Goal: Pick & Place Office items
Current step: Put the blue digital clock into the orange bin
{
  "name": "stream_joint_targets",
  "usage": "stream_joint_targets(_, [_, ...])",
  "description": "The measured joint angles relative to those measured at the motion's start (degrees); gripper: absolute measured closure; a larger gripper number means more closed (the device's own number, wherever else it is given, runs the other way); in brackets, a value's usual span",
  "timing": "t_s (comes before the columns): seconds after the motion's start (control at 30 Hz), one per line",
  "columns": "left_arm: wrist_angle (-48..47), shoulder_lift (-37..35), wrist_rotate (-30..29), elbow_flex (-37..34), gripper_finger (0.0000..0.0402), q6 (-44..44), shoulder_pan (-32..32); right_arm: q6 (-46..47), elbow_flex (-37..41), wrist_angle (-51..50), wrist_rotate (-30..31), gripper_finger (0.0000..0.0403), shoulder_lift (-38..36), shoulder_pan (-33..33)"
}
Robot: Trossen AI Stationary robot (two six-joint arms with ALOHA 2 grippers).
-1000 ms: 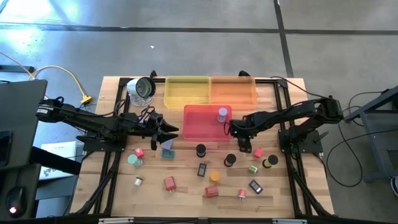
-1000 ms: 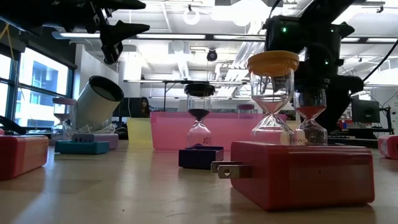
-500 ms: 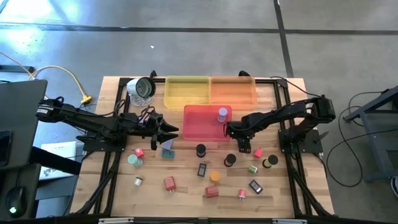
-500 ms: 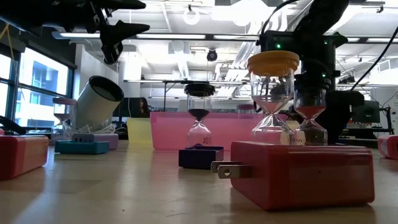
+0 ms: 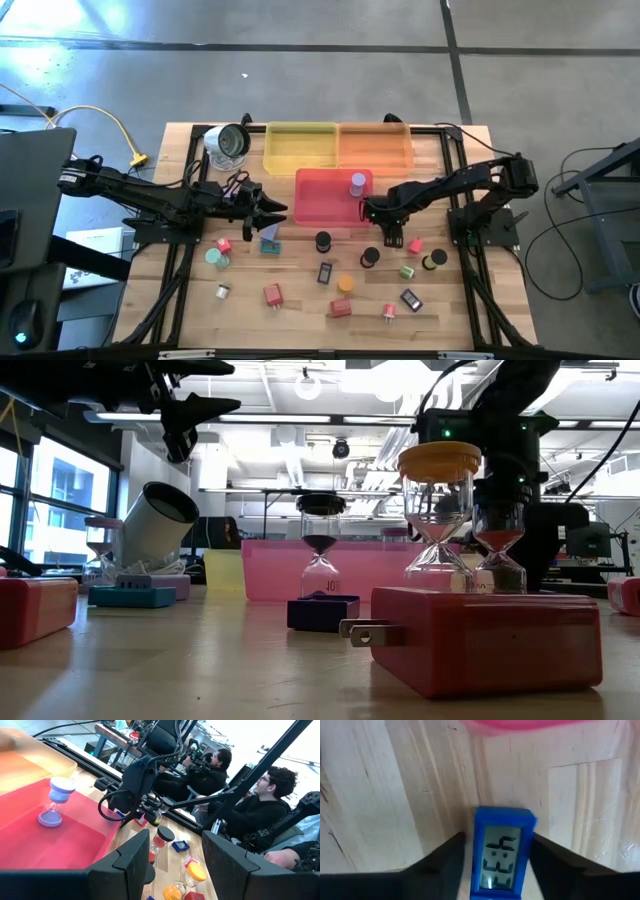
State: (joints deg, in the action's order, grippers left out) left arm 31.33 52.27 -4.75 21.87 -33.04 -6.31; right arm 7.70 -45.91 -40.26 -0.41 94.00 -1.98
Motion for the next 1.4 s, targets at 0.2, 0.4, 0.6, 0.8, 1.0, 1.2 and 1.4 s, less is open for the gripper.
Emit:
stream_joint_targets(0.2, [0.0, 0.0, 0.0, 0.0, 0.0224, 0.0, 0.0, 0.2, 0.0, -2.9, 0.5, 0.0277, -0.1, 0.0])
stream_joint_targets(0.4, [0.0, 0.0, 0.0, 0.0, 0.0224, 0.0, 0.0, 4.0, -1.8, -12.7, 2.2, 0.0277, -3.2, 0.4])
stream_joint_targets(0.6, [0.0, 0.0, 0.1, 0.0, 0.0224, 0.0, 0.0, 6.0, -9.5, -26.5, 7.3, 0.0277, -7.9, 1.7])
stream_joint_targets(0.8, [3.0, 0.0, 0.1, 0.0, 0.0224, 0.0, 0.2, 3.1, -19.2, -33.3, 10.1, 0.0277, -10.2, -1.4])
stream_joint_targets(1.0, [6.0, 0.0, 0.1, 0.0, 0.0224, 0.0, 0.2, -1.3, -28.8, -33.1, 15.3, 0.0277, -10.2, -10.5])
stream_joint_targets(1.2, [6.4, 0.0, 0.0, 0.0, 0.0224, 0.0, 0.7, -3.3, -33.9, -26.7, 12.4, 0.0277, -9.5, -25.7])
stream_joint_targets(1.4, [6.4, -2.4, 4.4, 0.0, 0.0224, 0.0, 6.6, -2.9, -34.4, -22.3, 3.3, 0.0277, -4.1, -37.5])
